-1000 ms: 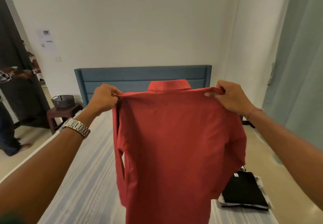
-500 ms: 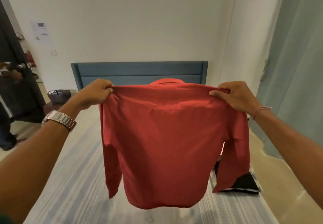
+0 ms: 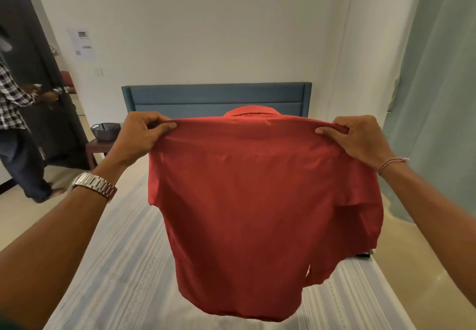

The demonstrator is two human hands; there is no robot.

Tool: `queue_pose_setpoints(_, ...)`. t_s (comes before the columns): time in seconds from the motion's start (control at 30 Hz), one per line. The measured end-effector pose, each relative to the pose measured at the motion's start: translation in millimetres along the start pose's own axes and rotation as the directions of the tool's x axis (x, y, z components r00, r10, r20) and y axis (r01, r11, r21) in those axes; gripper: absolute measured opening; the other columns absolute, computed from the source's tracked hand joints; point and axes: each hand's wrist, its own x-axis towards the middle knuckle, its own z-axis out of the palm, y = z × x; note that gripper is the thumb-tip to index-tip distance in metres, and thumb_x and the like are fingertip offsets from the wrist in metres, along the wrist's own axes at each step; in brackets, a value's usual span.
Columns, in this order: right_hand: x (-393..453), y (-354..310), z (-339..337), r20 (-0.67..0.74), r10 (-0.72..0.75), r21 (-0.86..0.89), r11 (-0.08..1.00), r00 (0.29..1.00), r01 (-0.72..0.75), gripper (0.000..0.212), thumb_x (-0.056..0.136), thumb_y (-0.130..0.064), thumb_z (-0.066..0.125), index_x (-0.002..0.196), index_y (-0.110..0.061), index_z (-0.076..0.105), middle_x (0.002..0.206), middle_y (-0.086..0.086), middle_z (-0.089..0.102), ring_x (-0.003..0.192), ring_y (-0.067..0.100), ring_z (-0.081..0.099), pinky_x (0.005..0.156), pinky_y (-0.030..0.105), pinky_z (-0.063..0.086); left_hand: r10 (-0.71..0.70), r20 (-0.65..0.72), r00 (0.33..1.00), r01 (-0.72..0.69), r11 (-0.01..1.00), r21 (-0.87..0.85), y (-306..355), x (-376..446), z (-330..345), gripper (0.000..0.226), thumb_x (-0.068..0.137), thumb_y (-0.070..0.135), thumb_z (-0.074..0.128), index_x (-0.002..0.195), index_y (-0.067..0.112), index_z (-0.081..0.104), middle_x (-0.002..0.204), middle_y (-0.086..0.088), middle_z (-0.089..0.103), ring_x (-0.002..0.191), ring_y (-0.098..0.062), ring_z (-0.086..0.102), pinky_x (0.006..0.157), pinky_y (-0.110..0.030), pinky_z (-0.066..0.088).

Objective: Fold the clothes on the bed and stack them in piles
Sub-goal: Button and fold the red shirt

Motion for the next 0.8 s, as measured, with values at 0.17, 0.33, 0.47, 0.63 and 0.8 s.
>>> queue_pose_setpoints(0.17,-16.7,-20.6,-29.9,-0.040,-0.024,-0.057,0.998,0.999,0.021,0.056,0.085,-0.068,0.063,0.052,-0.024,0.049,0.047,-0.009,0.047,0.045,0.012,0.042,0.053,0.031,0.037,-0.026,0.035,0.999,0.029,0.994,-0.102,20.5,-19.4,-25.8,0.019,0.080,0.016,0.082,0.095,0.004,0.078,0.066,0.000,0.072,0.056,-0.008,0.065,0.057,-0.018,0.056)
queue_pose_setpoints(0.33,-16.3,-19.9,-28.5,-0.089,0.018,-0.388,0.920,0.996,-0.051,0.075,0.076,-0.088,0.050,0.048,-0.019,0.039,0.046,0.003,0.047,0.049,0.030,0.050,0.054,0.034,0.047,-0.082,0.157,0.984,0.091,0.995,-0.050,6.3,-11.7,-28.1,0.022,0.074,0.015,0.085,0.093,0.004,0.079,0.074,-0.016,0.074,0.065,-0.022,0.067,0.060,-0.022,0.058)
queue_pose_setpoints(0.47,-21.7,11.9,27.8,0.013,0.067,-0.500,0.865,0.998,-0.051,0.083,0.074,-0.096,0.038,0.050,-0.018,0.048,0.049,0.007,0.052,0.051,0.031,0.057,0.054,0.034,0.050,-0.158,0.221,0.962,0.169,0.985,-0.035,-42.9,0.6,11.8,0.020,0.067,0.015,0.088,0.085,0.010,0.081,0.081,-0.015,0.076,0.067,-0.014,0.066,0.065,-0.020,0.057)
queue_pose_setpoints(0.63,-44.7,86.1,166.5,0.175,0.175,-0.527,0.848,0.969,-0.058,0.085,0.075,-0.100,0.030,0.051,-0.020,0.047,0.050,0.004,0.049,0.049,0.029,0.055,0.051,0.032,0.048,-0.354,0.248,0.902,0.345,0.935,0.081,-170.7,13.9,110.0,0.019,0.071,0.008,0.089,0.073,0.025,0.080,0.067,-0.004,0.074,0.049,-0.001,0.056,0.050,-0.013,0.047)
queue_pose_setpoints(0.8,-119.2,180.3,349.0,0.341,0.273,-0.536,0.843,0.900,-0.052,0.081,0.079,-0.092,0.038,0.050,-0.016,0.045,0.047,0.001,0.042,0.042,0.023,0.043,0.047,0.026,0.033,-0.444,0.318,0.838,0.369,0.889,0.270,-347.0,-13.6,250.4,0.020,0.075,0.011,0.087,0.071,0.026,0.075,0.070,0.009,0.072,0.056,0.005,0.059,0.064,-0.020,0.048)
